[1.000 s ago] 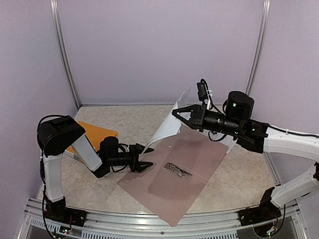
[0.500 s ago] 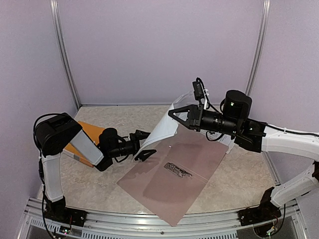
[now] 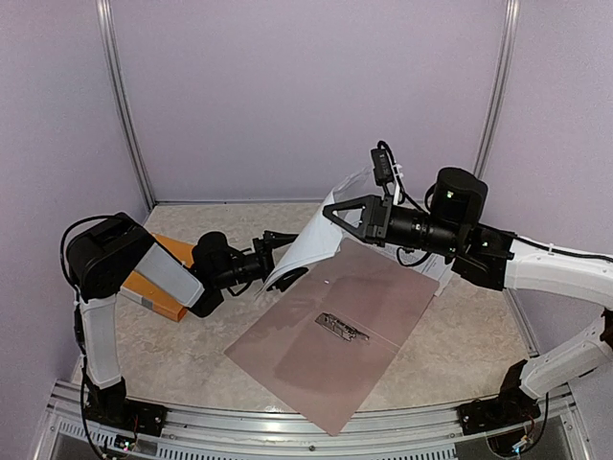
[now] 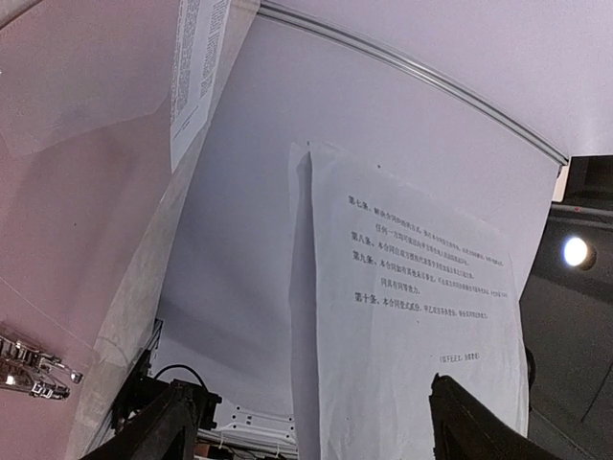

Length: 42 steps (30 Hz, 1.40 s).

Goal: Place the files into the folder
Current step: Pass from the right arm to the left

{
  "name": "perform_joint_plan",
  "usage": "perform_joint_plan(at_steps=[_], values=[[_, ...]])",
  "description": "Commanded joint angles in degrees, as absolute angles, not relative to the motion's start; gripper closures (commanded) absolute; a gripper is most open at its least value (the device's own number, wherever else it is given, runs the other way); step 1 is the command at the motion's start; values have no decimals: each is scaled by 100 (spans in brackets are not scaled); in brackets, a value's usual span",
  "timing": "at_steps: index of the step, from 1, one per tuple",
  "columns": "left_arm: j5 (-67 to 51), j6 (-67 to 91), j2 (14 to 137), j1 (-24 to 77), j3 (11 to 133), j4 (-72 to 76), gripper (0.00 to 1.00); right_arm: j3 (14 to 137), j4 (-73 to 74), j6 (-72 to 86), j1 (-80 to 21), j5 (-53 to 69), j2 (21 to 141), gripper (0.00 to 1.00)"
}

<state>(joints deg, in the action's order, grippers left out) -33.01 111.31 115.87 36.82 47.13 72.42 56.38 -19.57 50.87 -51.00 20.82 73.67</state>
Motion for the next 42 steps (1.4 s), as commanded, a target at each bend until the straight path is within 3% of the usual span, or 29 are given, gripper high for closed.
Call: perform_joint_plan(at_steps=[1,9,15,24,42], values=[[-3396,11332,11527,3793,4914,7315,20,5818,-1971,4949,-5152,2169,7284,100],[-3401,11580,11514,3894,5255,7364,21,5759,-2066,4961,-5152,2217,7292,100],[-3420,11697,11508,3894,5361,7416,27,5706,-2009,4937,-5151,2150,7204,100],[-3363,11894,11504,3861,5270,7701,46,5607,-1894,4867,-5155,2065,7113,100],[-3524,11754,11247,3694,5149,7659,75,5243,-1243,4767,-5072,1634,6758,100]])
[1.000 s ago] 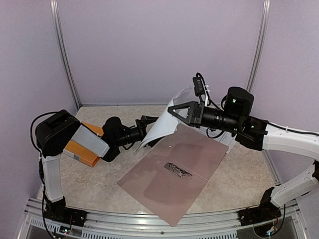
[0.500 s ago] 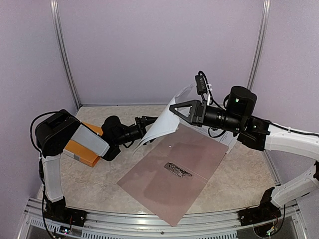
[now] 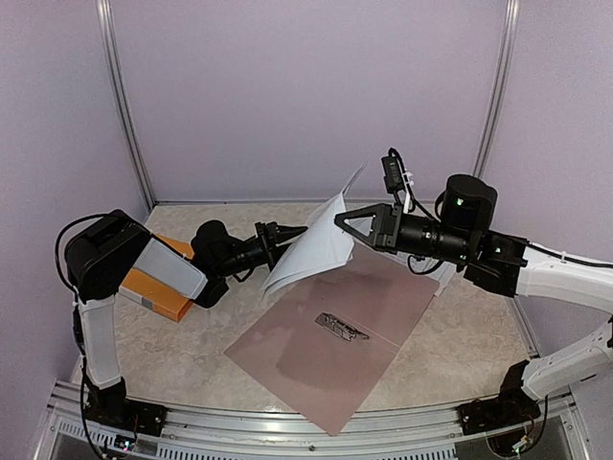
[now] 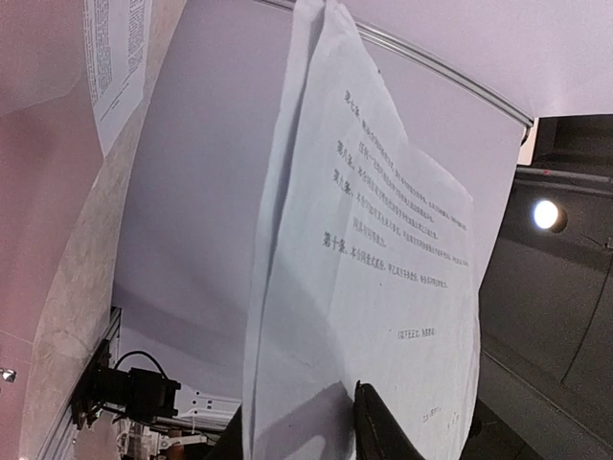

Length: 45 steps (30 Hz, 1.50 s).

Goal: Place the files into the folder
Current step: Pass from the right arm to the left

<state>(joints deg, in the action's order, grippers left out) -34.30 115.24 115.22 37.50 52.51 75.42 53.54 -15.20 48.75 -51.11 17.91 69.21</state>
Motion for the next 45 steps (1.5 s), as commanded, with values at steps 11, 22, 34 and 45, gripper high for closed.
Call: perform_joint_plan(at_steps=[11,22,34,45], values=[[-3587,11544,11068,3553,4909,7664,90,5009,-890,4758,-4968,1363,6448,100],[-3647,11250,10862,3429,4856,7426,91,4746,-561,4846,-4942,1186,6216,100],[-3741,10904,10533,3340,4888,6955,89,4641,-426,4869,-4907,1122,6101,100],[-3868,10746,10466,3313,4853,6849,78,4616,-265,4834,-4831,1081,5960,100]])
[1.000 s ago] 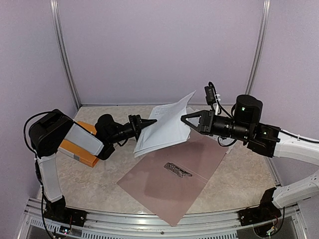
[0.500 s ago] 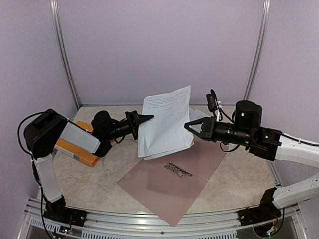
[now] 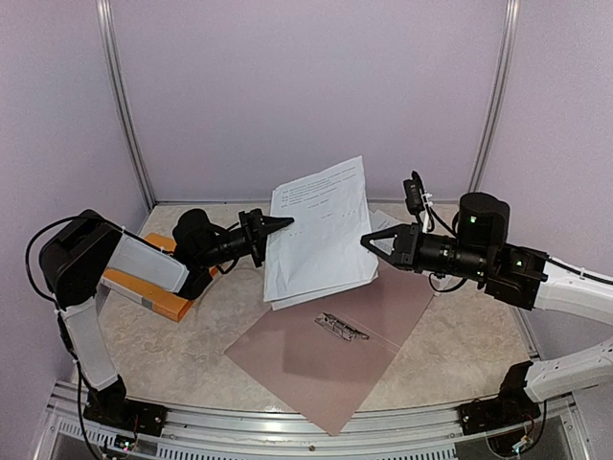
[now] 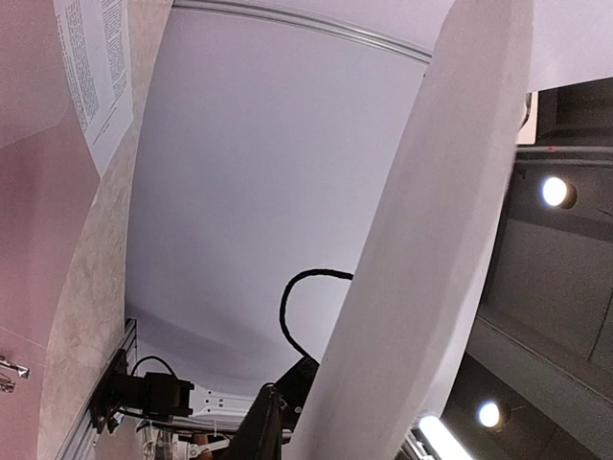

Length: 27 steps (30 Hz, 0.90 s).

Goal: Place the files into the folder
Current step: Pass from the right arm to the left

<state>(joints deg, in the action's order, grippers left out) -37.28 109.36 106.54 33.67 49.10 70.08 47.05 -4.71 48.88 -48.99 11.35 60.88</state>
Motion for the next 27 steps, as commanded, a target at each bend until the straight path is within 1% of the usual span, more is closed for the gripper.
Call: perform_joint_plan(at_steps=[1,7,14,20,25,27], values=[[-3894,10698,10456,3306,4858,6805,78,4608,-252,4838,-4827,1085,5947,100],[-4010,10347,10286,3280,4820,6467,78,4588,-140,4852,-4773,1056,5876,100],[-4120,9855,9969,3235,4773,5956,88,4563,-97,4861,-4727,1096,5930,100],[-4154,9351,9631,3209,4774,5302,92,4566,-35,4835,-4681,1090,5909,100],[-4148,8974,9350,3184,4752,4870,100,4562,69,4808,-4636,1092,5908,100],[-4132,8793,9250,3182,4751,4685,100,4545,102,4800,-4611,1085,5921,100]])
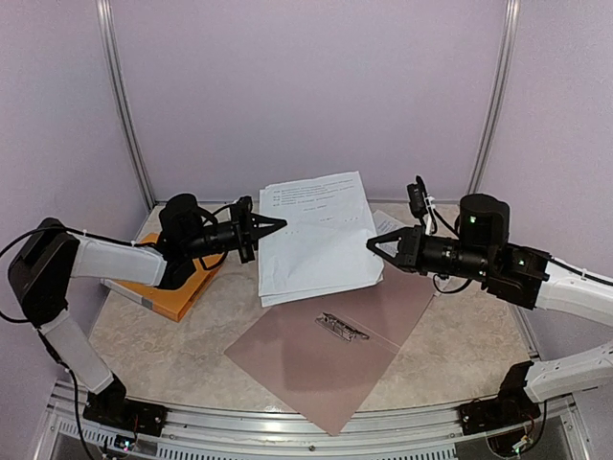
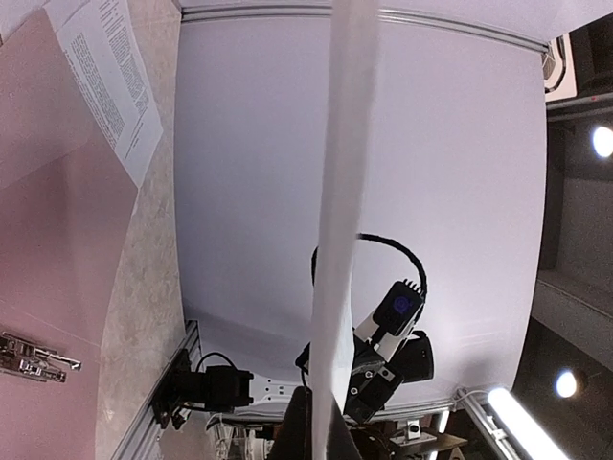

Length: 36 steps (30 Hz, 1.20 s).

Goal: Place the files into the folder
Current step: Pass from the right arm to the left, then move the folder to the center of the board.

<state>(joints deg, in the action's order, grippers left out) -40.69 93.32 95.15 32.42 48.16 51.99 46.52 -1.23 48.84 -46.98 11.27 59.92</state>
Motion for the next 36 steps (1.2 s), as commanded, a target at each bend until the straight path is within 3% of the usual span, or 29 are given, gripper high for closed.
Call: perform_joint_plan(at_steps=[1,4,6,12,15,17,21,27,36], values=[[-4124,8717,9183,3182,4749,4598,100,4532,109,4791,-4606,1084,5936,100],[-4086,8463,8999,3182,4739,4305,100,4497,84,4760,-4600,1090,5994,100],[-4018,8273,8870,3195,4716,4076,100,4458,79,4740,-4598,1092,6048,93],[-3249,7593,8065,3489,4424,2719,100,4471,289,4593,-4598,1005,6174,70],[-2435,7237,7411,3874,4220,1673,100,4591,628,4403,-4596,770,6195,49],[-1858,7102,7068,4214,4120,1054,100,4713,958,4255,-4589,570,6205,42],[-997,7579,6609,4877,3687,581,100,4834,1170,4060,-4588,502,6316,38],[-411,8454,6563,5501,2731,1037,100,5183,1691,3358,-4589,538,7141,37],[554,8884,5943,5826,2270,240,100,5586,2276,2028,-4860,581,8592,31]])
